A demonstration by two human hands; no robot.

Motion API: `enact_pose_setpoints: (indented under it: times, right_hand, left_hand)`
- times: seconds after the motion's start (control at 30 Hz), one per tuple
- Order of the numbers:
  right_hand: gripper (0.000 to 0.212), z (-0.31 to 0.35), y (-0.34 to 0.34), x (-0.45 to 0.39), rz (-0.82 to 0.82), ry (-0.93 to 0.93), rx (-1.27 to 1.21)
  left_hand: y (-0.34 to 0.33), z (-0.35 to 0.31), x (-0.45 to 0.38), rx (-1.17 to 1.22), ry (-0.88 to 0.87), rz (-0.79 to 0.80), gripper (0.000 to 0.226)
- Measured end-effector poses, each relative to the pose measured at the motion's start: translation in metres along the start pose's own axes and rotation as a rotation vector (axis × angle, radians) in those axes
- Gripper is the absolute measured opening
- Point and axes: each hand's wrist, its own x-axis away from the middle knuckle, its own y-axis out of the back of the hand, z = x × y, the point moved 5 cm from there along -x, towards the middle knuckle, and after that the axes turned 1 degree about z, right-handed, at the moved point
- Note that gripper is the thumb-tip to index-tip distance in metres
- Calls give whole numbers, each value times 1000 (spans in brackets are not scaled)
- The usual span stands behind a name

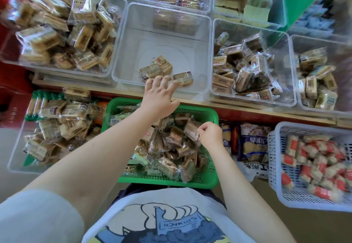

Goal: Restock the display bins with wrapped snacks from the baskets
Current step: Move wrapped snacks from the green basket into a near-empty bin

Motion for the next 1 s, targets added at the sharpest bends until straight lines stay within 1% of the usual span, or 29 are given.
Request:
enact_pose_setpoints:
  times: [0.03,0.1,0.17,0.2,0.23,0.27,0.3,0.33,0.37,0.4,0.43,0.47,0.53,0.6,0.67,0.7,0.73,0.77,0.83,0.87,0.93,0.97,1.0]
  right_hand:
    - [22,-3,5,2,5,-19,-22]
    - [12,-11,10,8,69,-106,-114]
    - [28,-22,9,12,148,-194,-157]
    - [31,-25,7,17,187,-255,-188]
    - [27,-27,5,20,275,-294,-157]
    - [19,-35,-2,22,378,-282,-34]
    - [13,-39,-7,25,427,-330,-28]
    - [11,-40,-6,27,396,-415,-164]
    - [11,-36,-4,29,376,-428,-234]
    - [11,-34,-3,30,396,-450,-198]
    - [13,-32,3,31,382,-458,-242]
    - [16,-28,9,36,388,-442,-275]
    - [22,-23,16,39,379,-344,-320]
    - [21,-13,25,39,268,-173,-318]
    - [18,-1,24,43,132,-3,-223]
    - [18,6,17,47,113,75,-138]
    - [18,13,6,52,142,145,-40]
    - [20,15,-9,55,212,197,58]
    - [20,11,-33,55,334,216,185]
    - [17,8,-38,52,343,198,191]
    - [12,6,-38,43,244,140,134]
    - [15,4,-38,37,171,97,133]
    - [22,2,-39,33,122,44,163]
  left_hand:
    - [0,0,0,-5,1,2,59]
    - [1,1,1,-9,4,10,59]
    - [2,1,1,-11,3,20,59]
    - [2,0,1,-11,3,21,59]
    - [3,0,0,-9,2,22,59]
    - [4,-1,0,-8,2,23,59]
    - [4,-1,0,-6,4,25,59]
    - [4,-1,0,-6,5,27,59]
    - [4,-1,0,-6,7,30,59]
    - [4,-2,0,-8,8,31,59]
    - [4,-2,0,-12,9,30,59]
    - [4,-1,0,-15,10,27,59]
    - [4,-2,0,-15,12,25,59]
    - [3,-2,-1,-18,16,22,59]
    - [3,-2,-2,-22,20,19,59]
    - [2,-2,-2,-22,21,13,59]
    - [2,-2,-2,-21,19,3,59]
    - [2,-2,-1,-22,15,-7,58]
    - [2,-1,-1,-25,9,-25,57]
    - [1,-1,-1,-27,7,-28,57]
    - [-1,-1,-1,-30,3,-32,56]
    - [-2,-1,-1,-29,2,-39,56]
    - [-2,-1,-1,-25,1,-48,56]
